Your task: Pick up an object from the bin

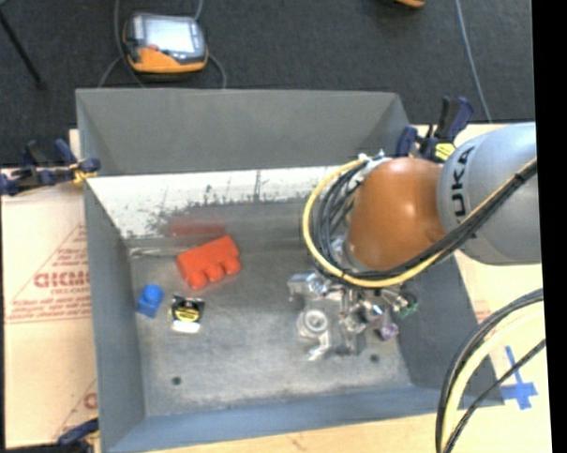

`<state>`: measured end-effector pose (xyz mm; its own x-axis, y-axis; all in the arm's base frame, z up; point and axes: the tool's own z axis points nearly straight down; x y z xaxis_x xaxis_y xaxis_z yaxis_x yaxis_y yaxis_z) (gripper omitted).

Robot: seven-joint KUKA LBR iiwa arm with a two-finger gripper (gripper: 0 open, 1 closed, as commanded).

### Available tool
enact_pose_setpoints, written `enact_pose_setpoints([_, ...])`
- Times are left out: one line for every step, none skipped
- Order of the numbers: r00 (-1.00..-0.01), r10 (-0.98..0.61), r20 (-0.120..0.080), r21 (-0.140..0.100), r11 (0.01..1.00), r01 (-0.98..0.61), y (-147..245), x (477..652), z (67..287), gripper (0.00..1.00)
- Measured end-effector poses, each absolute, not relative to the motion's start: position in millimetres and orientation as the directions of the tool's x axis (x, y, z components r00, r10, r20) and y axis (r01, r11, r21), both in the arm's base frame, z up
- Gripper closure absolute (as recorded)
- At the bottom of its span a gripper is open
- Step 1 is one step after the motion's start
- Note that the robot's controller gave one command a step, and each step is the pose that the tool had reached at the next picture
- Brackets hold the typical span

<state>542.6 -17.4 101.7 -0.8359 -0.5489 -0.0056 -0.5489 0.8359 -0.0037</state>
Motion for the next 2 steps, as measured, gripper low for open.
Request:
enact_pose_setpoints([-0.786,-0.618,-0.006,-0.003,0.786,-0.618,2.9,559.5,101.4,0.0])
enact_pose_setpoints([-0.558,-0.83,0.001,-0.001,0.558,-0.83,-26.9,549.3,69.5,0.0])
